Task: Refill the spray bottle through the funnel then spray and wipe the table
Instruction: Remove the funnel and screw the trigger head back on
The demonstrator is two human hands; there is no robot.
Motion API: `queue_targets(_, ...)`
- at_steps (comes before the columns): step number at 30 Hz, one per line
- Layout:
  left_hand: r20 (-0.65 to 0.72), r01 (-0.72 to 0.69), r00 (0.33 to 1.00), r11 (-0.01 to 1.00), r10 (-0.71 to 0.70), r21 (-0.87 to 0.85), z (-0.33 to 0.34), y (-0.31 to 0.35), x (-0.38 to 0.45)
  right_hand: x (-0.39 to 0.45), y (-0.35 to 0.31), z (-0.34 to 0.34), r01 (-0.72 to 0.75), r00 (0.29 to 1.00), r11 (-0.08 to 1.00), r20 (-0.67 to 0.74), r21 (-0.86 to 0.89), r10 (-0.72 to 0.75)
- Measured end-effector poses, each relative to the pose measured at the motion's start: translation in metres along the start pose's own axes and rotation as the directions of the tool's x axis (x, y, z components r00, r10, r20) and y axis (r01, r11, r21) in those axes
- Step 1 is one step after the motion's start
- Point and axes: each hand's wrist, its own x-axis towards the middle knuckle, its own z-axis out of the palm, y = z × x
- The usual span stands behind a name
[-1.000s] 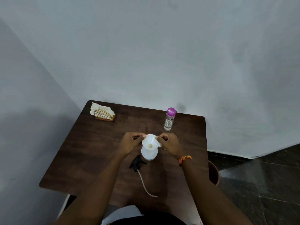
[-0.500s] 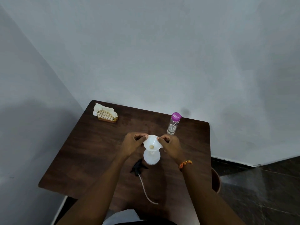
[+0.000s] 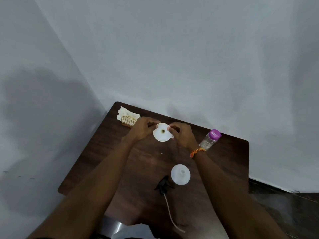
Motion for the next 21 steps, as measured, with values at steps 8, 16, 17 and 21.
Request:
queue_targets(8,0.063,0.097,0.993,0.99,-0.104,0.105,-0.016,-0.074,0.056,0.076,0.036,0.063,-0.087,0.996,0.992,0.024,-0.094,0.089)
queue_targets(16,0.047,0.048,0.997,0.977,-0.059,0.207,-0.009,-0.129,0.091,0.109,0.065,0.105,-0.165,0.986,0.975,-0.004,-0.152,0.167)
queue_targets(17,0.037,0.036,0.998,0.972,-0.046,0.232,-0.008,-0.133,0.093,0.111,0.065,0.107,-0.177,0.984,0.972,-0.007,-0.157,0.178)
queue_targets(21,0.029,0.003,1.0,0.961,-0.011,0.276,-0.004,-0.159,0.098,0.116,0.07,0.12,-0.213,0.976,0.958,-0.006,-0.191,0.216)
